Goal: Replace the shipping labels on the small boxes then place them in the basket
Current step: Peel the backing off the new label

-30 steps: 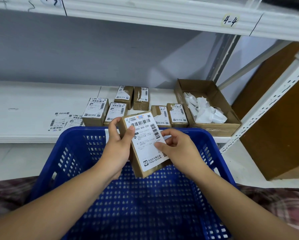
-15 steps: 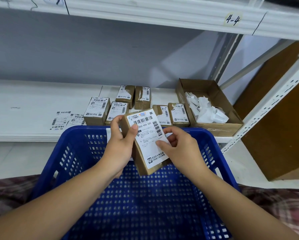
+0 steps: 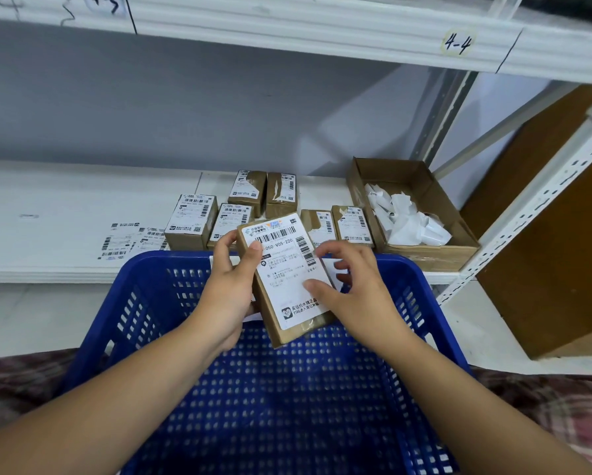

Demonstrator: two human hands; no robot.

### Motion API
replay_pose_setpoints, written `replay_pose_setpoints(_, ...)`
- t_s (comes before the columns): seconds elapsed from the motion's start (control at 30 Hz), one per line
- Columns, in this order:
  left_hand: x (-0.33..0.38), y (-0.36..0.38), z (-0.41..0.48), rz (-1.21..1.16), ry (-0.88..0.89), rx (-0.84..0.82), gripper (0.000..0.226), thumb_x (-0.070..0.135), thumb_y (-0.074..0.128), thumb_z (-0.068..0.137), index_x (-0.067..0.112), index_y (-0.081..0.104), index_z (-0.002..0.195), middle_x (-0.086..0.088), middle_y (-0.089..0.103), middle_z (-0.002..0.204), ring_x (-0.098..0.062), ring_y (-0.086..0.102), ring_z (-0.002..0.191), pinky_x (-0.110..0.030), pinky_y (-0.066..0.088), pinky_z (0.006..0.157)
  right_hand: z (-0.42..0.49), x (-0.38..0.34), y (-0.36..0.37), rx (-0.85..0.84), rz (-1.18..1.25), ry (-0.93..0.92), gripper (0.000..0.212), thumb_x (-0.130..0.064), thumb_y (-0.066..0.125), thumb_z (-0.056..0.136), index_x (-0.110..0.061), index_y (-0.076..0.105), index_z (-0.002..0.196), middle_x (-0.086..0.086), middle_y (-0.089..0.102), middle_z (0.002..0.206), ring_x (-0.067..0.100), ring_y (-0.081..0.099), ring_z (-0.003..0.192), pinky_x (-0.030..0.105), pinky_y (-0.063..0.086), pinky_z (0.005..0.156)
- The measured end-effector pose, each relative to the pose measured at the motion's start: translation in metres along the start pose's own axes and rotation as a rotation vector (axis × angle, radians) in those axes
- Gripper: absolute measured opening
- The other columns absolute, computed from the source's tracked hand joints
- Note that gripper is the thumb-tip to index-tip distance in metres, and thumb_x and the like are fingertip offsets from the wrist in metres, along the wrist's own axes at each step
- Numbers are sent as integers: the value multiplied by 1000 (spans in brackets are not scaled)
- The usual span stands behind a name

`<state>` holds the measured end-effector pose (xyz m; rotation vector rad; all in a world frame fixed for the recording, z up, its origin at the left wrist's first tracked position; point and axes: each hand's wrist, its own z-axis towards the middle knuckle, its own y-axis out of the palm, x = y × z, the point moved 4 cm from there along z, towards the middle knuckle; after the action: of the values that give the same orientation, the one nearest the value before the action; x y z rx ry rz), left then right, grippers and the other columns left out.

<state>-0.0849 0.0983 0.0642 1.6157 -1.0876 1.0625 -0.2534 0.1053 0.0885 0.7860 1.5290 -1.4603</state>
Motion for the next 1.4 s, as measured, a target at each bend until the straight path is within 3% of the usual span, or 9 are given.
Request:
replay_pose_setpoints(0.13, 0, 2, 0, 3, -10, -29, 20, 38, 47, 96, 43, 43, 115, 2, 73, 91, -20, 69, 84, -39, 55, 66, 2, 2, 7, -130, 257, 24, 25, -14, 72, 87, -39, 71, 83, -10, 42, 138, 0, 32, 135, 19, 42, 101)
replay_pose_setpoints(0.27, 1, 2, 1, 27, -4, -58, 17, 38, 47, 96, 42, 46, 113, 5, 74, 85, -21, 69, 86, -38, 53, 65, 4, 5, 10, -183, 426, 85, 23, -14, 69, 83, -36, 75, 88, 5, 56, 133, 25, 49, 130, 47, 48, 102)
replay_pose_setpoints(0.37, 4, 1, 1, 74, 21, -107, 15, 39, 48, 95, 47, 48, 108, 6, 74, 89, -21, 69, 91, -40, 52, 74, 2, 3, 7, -246, 518, 123, 44, 5, 61, 88, -34, 69, 106, 4, 65, 122, 26, 62, 114, 40, 57, 87)
replay_pose_setpoints(0.57, 7, 8, -9, 189, 53, -254, 23, 35, 49, 95, 43, 48, 117, 11, 74, 85, -8, 70, 79, -26, 54, 70, 5, 0, -1, -189, 527, 122, 45, -4, 58, 93, -41, 56, 117, -15, 71, 101, 17, 70, 97, 29, 59, 72)
replay_pose_setpoints(0.73, 4, 14, -17, 205, 56, -280, 17, 34, 48, 95, 46, 48, 107, 18, 73, 81, 0, 69, 75, -13, 50, 57, 9, 4, -3, -127, 562, 142, 50, -12, 65, 90, -50, 51, 120, 1, 62, 123, 20, 70, 101, 36, 59, 80)
replay_pose_setpoints(0.83, 7, 15, -18, 209, 37, -262, 19, 34, 48, 95, 45, 46, 111, 19, 72, 77, 1, 69, 71, -11, 49, 54, 10, 11, -1, -113, 598, 200, 49, -13, 66, 89, -38, 51, 128, 6, 63, 123, 24, 69, 103, 41, 59, 84)
replay_pose_setpoints(1.03, 2, 15, -21, 230, -36, -320, 83, 53, 58, 69, 51, 16, 141, 11, 71, 104, -10, 70, 90, -33, 55, 82, 7, 12, 1, -55, 665, 224, 40, -4, 68, 86, -20, 57, 121, 15, 68, 115, 30, 70, 98, 44, 60, 81)
replay_pose_setpoints(1.17, -7, 18, -25, 209, -219, -420, 65, 43, 65, 68, 26, 51, 129, 2, 72, 107, -19, 68, 99, -46, 50, 95, 9, 15, -7, 32, 724, 227, 38, -1, 65, 88, -18, 57, 121, 18, 66, 118, 33, 69, 101, 46, 59, 81)
replay_pose_setpoints(1.4, -6, 18, -24, 278, -183, -375, 53, 63, 47, 79, 30, 60, 118, 6, 72, 106, -14, 67, 101, -44, 46, 99, 8, 12, -8, -53, 730, 215, 32, 2, 62, 88, -21, 57, 110, 18, 65, 114, 27, 70, 92, 41, 58, 78)
